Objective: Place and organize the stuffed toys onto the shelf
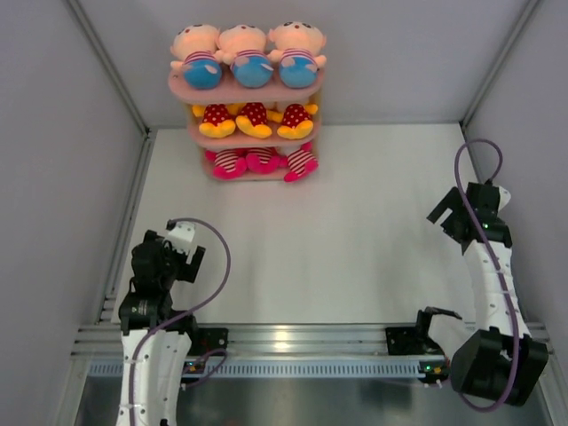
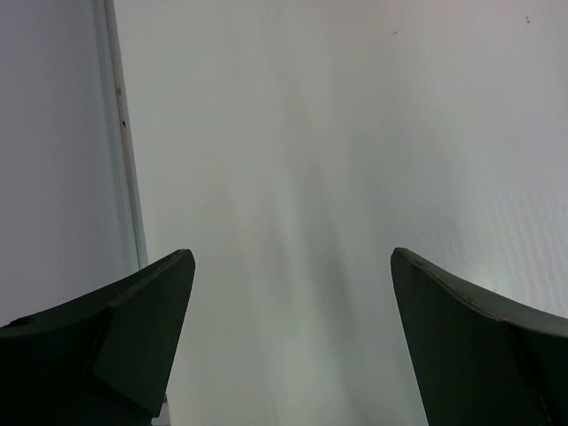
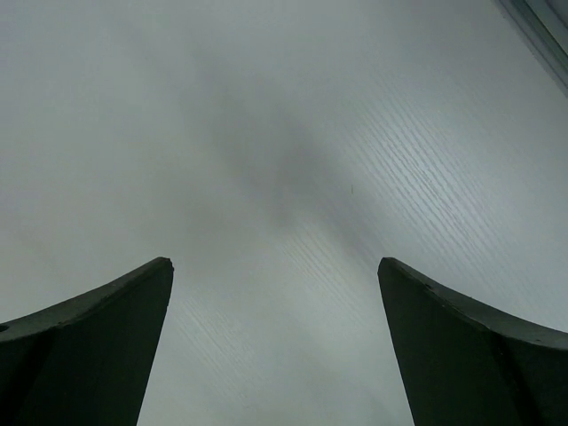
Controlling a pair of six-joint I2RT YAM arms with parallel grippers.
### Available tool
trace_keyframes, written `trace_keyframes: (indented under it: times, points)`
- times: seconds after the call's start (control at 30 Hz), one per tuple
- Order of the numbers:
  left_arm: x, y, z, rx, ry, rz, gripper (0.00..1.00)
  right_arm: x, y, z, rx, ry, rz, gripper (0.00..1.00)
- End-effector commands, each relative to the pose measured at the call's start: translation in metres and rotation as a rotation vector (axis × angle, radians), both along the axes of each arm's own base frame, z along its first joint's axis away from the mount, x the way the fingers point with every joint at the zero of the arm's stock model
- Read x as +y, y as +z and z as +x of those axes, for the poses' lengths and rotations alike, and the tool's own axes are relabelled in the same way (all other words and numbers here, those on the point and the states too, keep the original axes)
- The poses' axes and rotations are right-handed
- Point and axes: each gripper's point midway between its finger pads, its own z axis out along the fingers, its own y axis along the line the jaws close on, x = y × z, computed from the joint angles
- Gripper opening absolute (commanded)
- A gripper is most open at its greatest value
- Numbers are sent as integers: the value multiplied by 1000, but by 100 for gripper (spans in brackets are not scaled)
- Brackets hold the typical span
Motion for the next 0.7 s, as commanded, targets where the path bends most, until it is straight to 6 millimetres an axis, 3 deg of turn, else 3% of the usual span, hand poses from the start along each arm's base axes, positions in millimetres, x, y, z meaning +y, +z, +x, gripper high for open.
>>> trace_keyframes:
  times: [0.0,0.23,0.43,0.67]
  points:
    - [0,13,5,-75,-11,1,98,-2,10,-2,-65,-30,-13,99]
    - [7,11,3,-82,9,1,98,3,16,-16,-138,25,-58,99]
    - [13,-7,5,23,35,-3,98,10,24,-14,-234,77,-72,99]
    - [12,-8,6,31,29,-5,98,10,22,-13,-239,87,-78,99]
